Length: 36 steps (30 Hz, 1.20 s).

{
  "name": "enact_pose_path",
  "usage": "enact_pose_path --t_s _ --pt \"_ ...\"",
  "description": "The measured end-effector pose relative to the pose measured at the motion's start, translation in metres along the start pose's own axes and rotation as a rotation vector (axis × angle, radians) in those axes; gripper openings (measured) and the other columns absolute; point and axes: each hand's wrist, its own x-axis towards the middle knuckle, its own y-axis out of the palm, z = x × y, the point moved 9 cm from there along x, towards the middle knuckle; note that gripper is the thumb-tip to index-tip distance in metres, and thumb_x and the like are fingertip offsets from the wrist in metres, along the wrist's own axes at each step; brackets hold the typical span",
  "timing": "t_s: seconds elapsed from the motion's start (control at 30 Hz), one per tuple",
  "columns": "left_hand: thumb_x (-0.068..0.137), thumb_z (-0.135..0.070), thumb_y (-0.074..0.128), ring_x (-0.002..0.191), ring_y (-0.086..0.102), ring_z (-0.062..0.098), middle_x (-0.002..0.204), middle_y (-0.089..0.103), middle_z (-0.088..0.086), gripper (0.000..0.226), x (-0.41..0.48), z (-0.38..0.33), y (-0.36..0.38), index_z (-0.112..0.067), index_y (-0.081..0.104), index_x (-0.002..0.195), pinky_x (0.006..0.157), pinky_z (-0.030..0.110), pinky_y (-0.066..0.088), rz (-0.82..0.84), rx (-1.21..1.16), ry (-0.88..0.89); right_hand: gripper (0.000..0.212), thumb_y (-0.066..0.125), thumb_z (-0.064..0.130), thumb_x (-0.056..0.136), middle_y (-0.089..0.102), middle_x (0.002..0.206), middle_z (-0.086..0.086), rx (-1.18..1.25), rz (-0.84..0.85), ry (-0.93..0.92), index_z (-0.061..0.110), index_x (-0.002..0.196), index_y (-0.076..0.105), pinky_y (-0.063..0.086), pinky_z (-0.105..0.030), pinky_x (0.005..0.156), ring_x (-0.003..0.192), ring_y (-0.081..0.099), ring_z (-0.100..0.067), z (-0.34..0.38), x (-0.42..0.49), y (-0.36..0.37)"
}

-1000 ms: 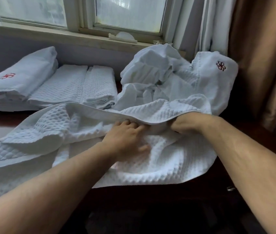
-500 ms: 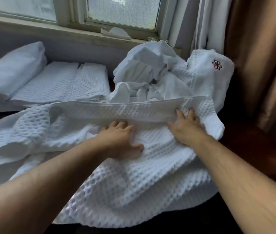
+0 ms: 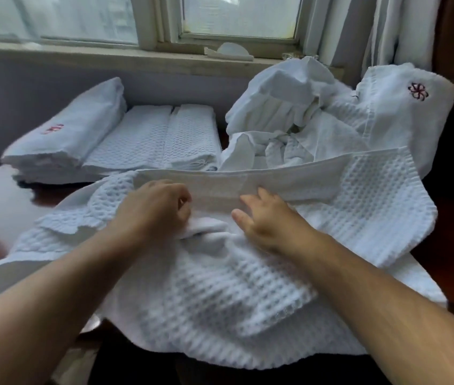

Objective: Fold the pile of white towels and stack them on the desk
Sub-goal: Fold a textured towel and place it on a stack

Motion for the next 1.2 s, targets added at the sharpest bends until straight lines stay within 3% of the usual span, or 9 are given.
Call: enact_pose_path --t_s 0.1,0.23,0.47,0.53,0.63,0.77,0.97,1.07,1.2 --pt "0.092 -0.043 0.049 0.109 0.061 0.024 0.113 0.067 0.0 0.026 -0.028 0.058 -0.018 -0.026 0.066 0.101 0.088 0.036 0.049 0.019 0.14 -0.143 0.057 0.038 0.054 0.103 0.022 0.166 -0.011 0.066 -0.057 -0.176 0.027 0.153 0.039 0.015 -0.044 0.123 0.152 0.019 -0.029 0.062 0.011 0.009" --pt "0.096 -0.056 0.037 0.136 0.047 0.02 0.148 0.051 -0.002 0.053 -0.041 0.098 -0.021 -0.032 0.045 0.143 0.111 0.044 0.035 0.096 0.413 -0.158 0.056 0.039 0.052 0.103 0.025 0.166 -0.008 0.068 0.018 -0.373 0.029 0.155 0.037 0.016 -0.047 0.124 0.153 0.018 -0.028 0.133 0.026 0.039" --pt "0.101 -0.062 0.03 0.155 0.011 0.016 0.167 0.019 -0.01 0.064 -0.021 0.166 -0.015 -0.036 0.019 0.159 0.123 0.056 0.002 0.232 0.381 -0.139 0.04 0.029 0.063 0.101 0.049 0.144 0.01 -0.071 0.187 -0.409 0.045 0.128 0.052 0.029 -0.043 0.112 0.14 0.038 -0.019 0.123 0.029 0.06" --pt "0.102 -0.056 0.038 0.147 0.032 0.023 0.158 0.039 -0.004 0.056 -0.017 0.155 -0.023 -0.03 0.04 0.151 0.119 0.05 0.018 0.116 0.391 -0.07 0.033 0.038 0.059 0.1 0.062 0.128 0.014 -0.055 0.182 -0.381 0.041 0.117 0.061 0.041 -0.038 0.102 0.122 0.053 -0.014 0.116 0.031 0.045" --pt "0.1 -0.033 0.055 0.098 0.062 0.035 0.109 0.067 0.008 0.025 -0.034 0.115 -0.055 -0.016 0.069 0.111 0.084 0.046 0.048 -0.228 0.287 0.1 0.027 0.047 0.038 0.099 0.069 0.124 0.006 -0.163 0.1 -0.337 0.031 0.115 0.068 0.049 -0.037 0.096 0.111 0.061 -0.021 0.116 0.038 0.026" --pt "0.097 -0.039 0.046 0.069 0.06 0.028 0.082 0.062 -0.001 0.028 -0.079 0.099 -0.059 -0.019 0.059 0.085 0.057 0.042 0.051 -0.271 0.034 0.077 0.028 0.048 0.041 0.099 0.069 0.114 -0.002 -0.111 -0.061 -0.41 0.025 0.109 0.068 0.049 -0.037 0.087 0.101 0.06 -0.025 0.151 0.022 0.021" --pt "0.095 -0.02 0.066 0.11 0.064 0.025 0.117 0.069 0.002 0.019 -0.11 0.127 -0.034 -0.014 0.071 0.112 0.096 0.039 0.05 -0.227 -0.133 -0.048 0.027 0.062 0.053 0.092 0.056 0.096 0.011 0.056 -0.005 -0.75 0.029 0.1 0.069 0.044 -0.03 0.082 0.09 0.052 -0.01 0.195 -0.032 0.048" --pt "0.098 -0.024 0.064 0.139 0.045 0.016 0.15 0.049 0.0 0.04 -0.103 0.137 -0.017 -0.017 0.06 0.137 0.116 0.025 0.031 -0.101 -0.246 -0.067 0.036 0.064 0.06 0.089 0.051 0.104 0.011 -0.098 0.048 -0.773 0.031 0.109 0.069 0.038 -0.027 0.097 0.104 0.045 -0.011 0.192 -0.032 0.062" --pt "0.099 -0.042 0.056 0.151 0.023 0.007 0.166 0.018 -0.016 0.052 -0.089 0.148 0.001 -0.036 0.042 0.15 0.123 0.031 0.021 0.033 -0.211 -0.105 0.017 0.066 0.047 0.094 0.051 0.098 0.014 -0.079 0.043 -0.792 0.03 0.099 0.07 0.041 -0.032 0.094 0.104 0.048 -0.013 0.193 -0.036 0.053"
